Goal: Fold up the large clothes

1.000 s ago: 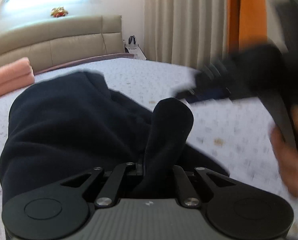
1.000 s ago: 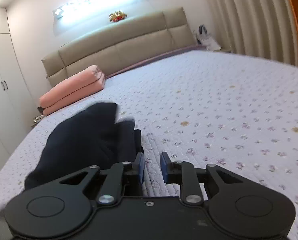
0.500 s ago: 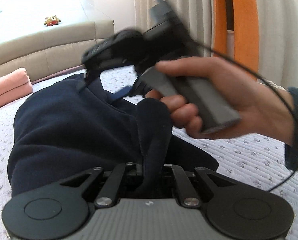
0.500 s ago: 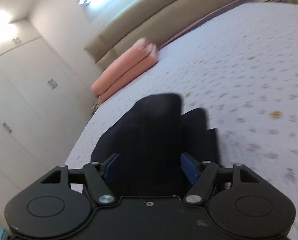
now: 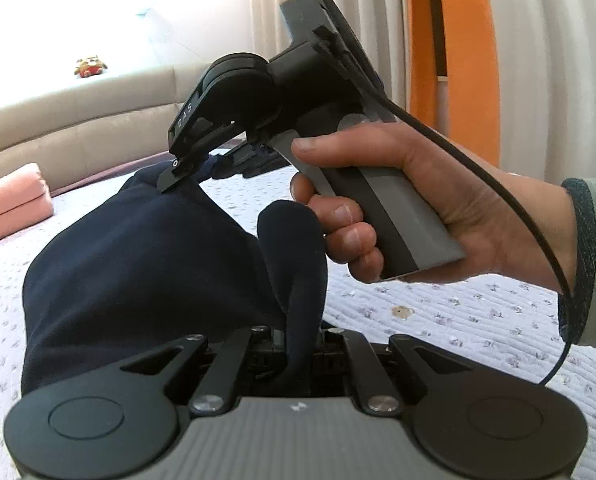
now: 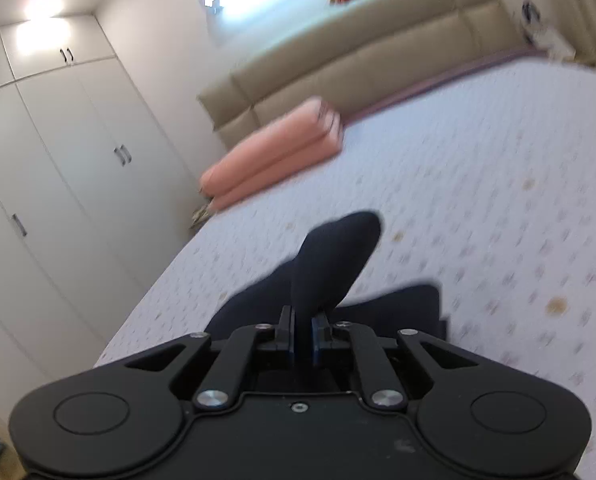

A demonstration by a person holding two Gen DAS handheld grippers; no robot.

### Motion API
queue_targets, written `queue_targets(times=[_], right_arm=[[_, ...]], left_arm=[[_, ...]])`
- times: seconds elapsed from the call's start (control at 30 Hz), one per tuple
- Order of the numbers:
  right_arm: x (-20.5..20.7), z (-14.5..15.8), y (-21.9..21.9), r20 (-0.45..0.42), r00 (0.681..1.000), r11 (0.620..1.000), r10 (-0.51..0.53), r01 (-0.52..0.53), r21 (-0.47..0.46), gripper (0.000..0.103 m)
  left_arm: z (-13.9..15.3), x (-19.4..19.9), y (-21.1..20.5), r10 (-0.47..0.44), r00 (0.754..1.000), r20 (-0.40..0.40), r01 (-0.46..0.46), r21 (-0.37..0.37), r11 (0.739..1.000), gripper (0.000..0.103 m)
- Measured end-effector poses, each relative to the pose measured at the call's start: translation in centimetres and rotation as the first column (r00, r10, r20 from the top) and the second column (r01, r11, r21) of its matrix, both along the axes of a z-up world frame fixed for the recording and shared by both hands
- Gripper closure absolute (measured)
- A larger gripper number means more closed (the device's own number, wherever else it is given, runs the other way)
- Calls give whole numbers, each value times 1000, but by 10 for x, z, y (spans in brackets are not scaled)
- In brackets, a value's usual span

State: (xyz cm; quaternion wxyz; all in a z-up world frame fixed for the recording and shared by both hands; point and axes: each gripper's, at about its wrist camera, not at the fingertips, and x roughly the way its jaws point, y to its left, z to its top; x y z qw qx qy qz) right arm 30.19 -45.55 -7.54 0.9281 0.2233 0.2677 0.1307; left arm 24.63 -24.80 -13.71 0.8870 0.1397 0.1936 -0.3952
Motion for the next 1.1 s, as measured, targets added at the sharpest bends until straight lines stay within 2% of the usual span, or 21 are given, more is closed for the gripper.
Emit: queue_targets(times=[0.07,0.13,0.2,0.3,0.37,0.43,0.53,0.63,0.67,0.73,0.77,0.8,0.83,0.9,0.97,1.0,1.03,1.1], right_arm=[[8,-12,1,-47,999,999,-18,17,-37,93],[17,-36,2,-137,990,998,-41,34,-55,94],[21,-60,5,-215,974,996,-68,54,-71,86],[13,-68,9,-224,971,995,-86,71,-74,82],[10,-59,8,-225,970,994,-92,77,-74,71],[1,-47,4,-218,970,991,-108,88,-99,57],[-27,-14,7,-151,981,971,-125,90,-220,56],[-60,5,15,-82,992,956,-99,72,-284,52],[-71,9,21,-67,994,954,-83,59,-293,52],[-87,7,34,-60,997,951,-47,26,-307,56],[-93,2,42,-68,997,947,-32,9,-320,67],[-95,-5,50,-80,997,942,-24,-4,-337,75],[-97,-14,56,-96,995,932,-18,-18,-363,85],[-98,-40,62,-157,987,918,-28,-37,-395,87],[-94,-71,58,-235,970,922,-62,-35,-387,88],[-97,-81,55,-239,969,929,-64,-30,-370,89],[-102,-84,52,-220,973,930,-65,-22,-368,92],[-104,-75,50,-233,971,924,-58,-36,-381,92]], left_arm=[[-12,7,-5,-6,999,-43,7,31,999,95],[-28,13,-7,-1,995,-102,8,74,997,94],[-39,4,-5,-22,996,-91,33,111,993,93],[-38,-15,2,-87,993,-79,97,127,987,87],[-32,-21,13,-108,990,-87,119,122,985,86],[-19,-24,28,-119,987,-108,128,84,988,87],[13,-20,59,-100,990,-96,99,-19,995,87],[47,-6,86,-23,997,-79,11,-149,989,87],[55,3,91,17,997,-79,-31,-178,984,87],[58,22,93,95,993,-72,-107,-177,978,89],[54,34,91,126,988,-89,-140,-159,977,91],[47,43,90,133,984,-119,-150,-147,978,92],[36,51,89,128,977,-169,-152,-135,979,94],[12,56,84,116,962,-249,-144,-96,985,97],[-8,45,89,118,962,-248,-144,-87,986,97],[-14,37,92,118,961,-249,-145,-94,985,97],[-14,31,96,121,961,-249,-152,-107,983,97],[-9,21,102,100,962,-253,-135,-127,983,97]])
